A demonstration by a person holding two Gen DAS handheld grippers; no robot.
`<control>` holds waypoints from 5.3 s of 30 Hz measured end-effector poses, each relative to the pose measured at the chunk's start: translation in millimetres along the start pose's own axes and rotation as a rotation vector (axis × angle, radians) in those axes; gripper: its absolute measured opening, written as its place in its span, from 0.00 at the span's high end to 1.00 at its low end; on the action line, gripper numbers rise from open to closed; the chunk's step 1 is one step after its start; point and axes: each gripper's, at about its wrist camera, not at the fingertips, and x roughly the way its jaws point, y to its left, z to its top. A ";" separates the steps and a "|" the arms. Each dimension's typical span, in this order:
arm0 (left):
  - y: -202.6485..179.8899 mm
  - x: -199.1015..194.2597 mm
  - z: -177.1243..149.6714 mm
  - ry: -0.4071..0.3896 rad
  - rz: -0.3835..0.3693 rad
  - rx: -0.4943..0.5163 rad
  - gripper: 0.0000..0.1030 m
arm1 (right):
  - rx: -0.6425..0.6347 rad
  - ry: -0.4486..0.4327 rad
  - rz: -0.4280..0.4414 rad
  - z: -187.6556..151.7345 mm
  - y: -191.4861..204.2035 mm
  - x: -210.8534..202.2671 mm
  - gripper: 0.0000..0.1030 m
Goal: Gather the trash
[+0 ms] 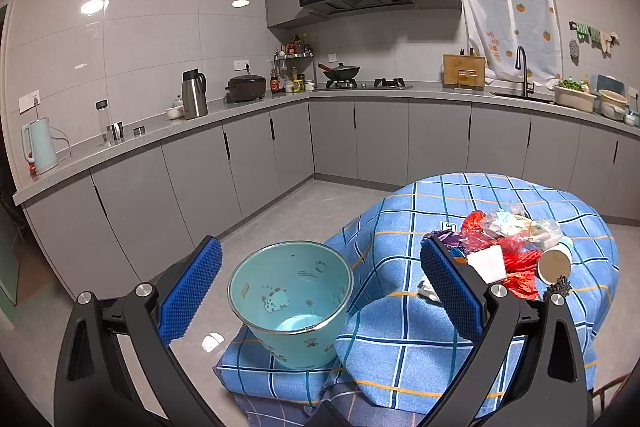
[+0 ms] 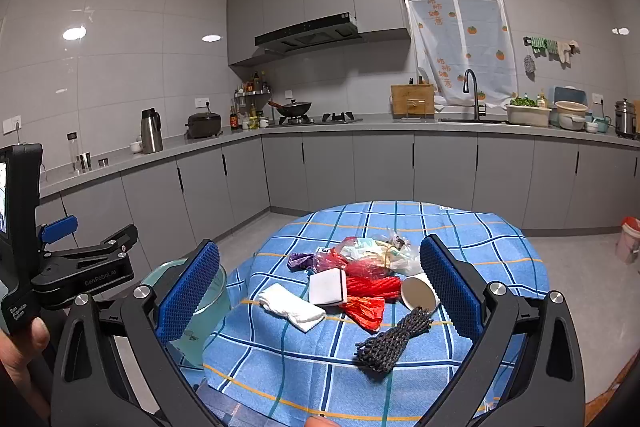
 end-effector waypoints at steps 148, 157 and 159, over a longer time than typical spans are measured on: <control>-150.4 181.4 -76.5 0.404 -0.401 0.152 0.89 | 0.054 0.358 -0.143 -110.5 -81.9 143.1 0.73; -145.6 184.5 -78.8 0.375 -0.301 0.146 0.34 | 0.045 0.363 -0.127 -112.6 -79.0 145.7 0.73; -146.6 190.0 -82.4 0.389 -0.295 0.149 0.35 | 0.042 0.361 -0.125 -113.4 -77.6 145.4 0.73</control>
